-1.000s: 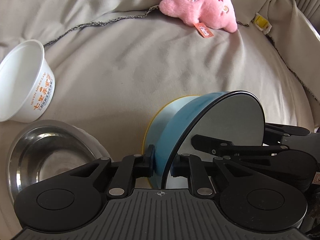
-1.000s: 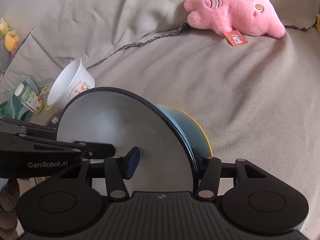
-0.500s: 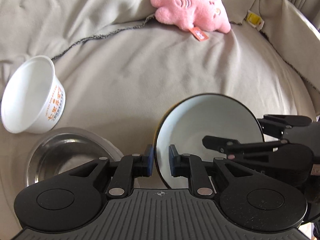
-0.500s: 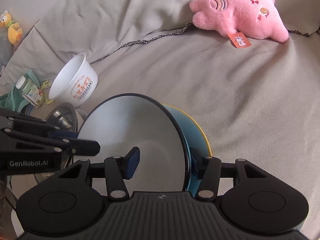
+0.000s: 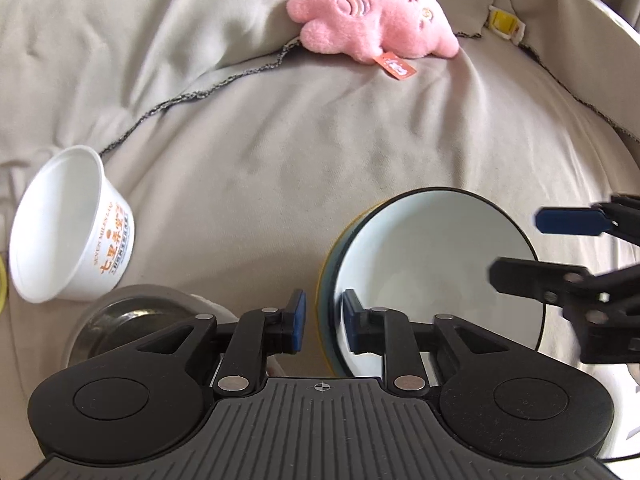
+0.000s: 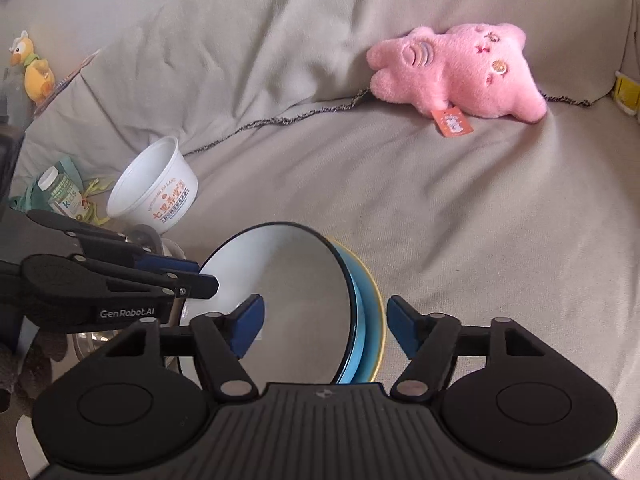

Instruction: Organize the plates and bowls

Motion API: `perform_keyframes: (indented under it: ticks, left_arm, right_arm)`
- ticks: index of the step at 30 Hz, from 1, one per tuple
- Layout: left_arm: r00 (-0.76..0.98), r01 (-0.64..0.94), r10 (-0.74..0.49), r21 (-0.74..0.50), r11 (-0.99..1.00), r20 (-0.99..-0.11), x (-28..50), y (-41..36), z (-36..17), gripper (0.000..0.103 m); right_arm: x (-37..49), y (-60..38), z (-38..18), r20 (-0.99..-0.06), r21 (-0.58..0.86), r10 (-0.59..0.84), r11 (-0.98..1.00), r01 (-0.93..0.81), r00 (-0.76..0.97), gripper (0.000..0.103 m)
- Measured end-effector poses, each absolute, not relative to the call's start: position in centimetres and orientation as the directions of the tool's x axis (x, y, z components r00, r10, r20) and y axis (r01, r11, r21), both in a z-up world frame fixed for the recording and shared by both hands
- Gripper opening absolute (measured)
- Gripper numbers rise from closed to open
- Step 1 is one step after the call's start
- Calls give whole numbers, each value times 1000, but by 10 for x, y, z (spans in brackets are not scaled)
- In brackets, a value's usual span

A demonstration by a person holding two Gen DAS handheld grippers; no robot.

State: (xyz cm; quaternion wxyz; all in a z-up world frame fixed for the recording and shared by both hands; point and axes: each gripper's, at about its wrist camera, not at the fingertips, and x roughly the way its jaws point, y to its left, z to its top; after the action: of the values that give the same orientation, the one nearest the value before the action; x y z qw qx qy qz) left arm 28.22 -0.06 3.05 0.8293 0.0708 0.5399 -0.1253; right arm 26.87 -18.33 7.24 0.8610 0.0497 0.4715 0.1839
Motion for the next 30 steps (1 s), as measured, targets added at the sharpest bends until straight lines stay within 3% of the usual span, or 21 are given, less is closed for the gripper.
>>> perform_keyframes:
  ticks: [3,7,12,13,17,30]
  left_arm:
    - [390,271,-150,-42,962,-909,284,4,31,28]
    - [424,277,-201,-85,957,-883,280,11,43,25]
    - [408,275,-200,-89,957,-891,288,14,40,28]
    - [392,269,-205,-102,958,-897,291,13,35,28]
    - [357,263,-208,-116,958,-911,295,9,19,27]
    - [407,262,-184,-79,962,-895,305,3,11,30]
  right_arm:
    - [264,-194,67,-797,305,386,921,-241,465,81]
    - [262,-203,37,-810,431,469,883,-184,353,81]
    - [260,-201,12,-815,476,499,867,-149,296,81]
    - [260,-201,8,-808,498,516,856,-140,284,80]
    - [258,-198,-1,-771,578,587,808,-116,246,60]
    - [278,-177,-5,-759,555,574,818,-155,307,59]
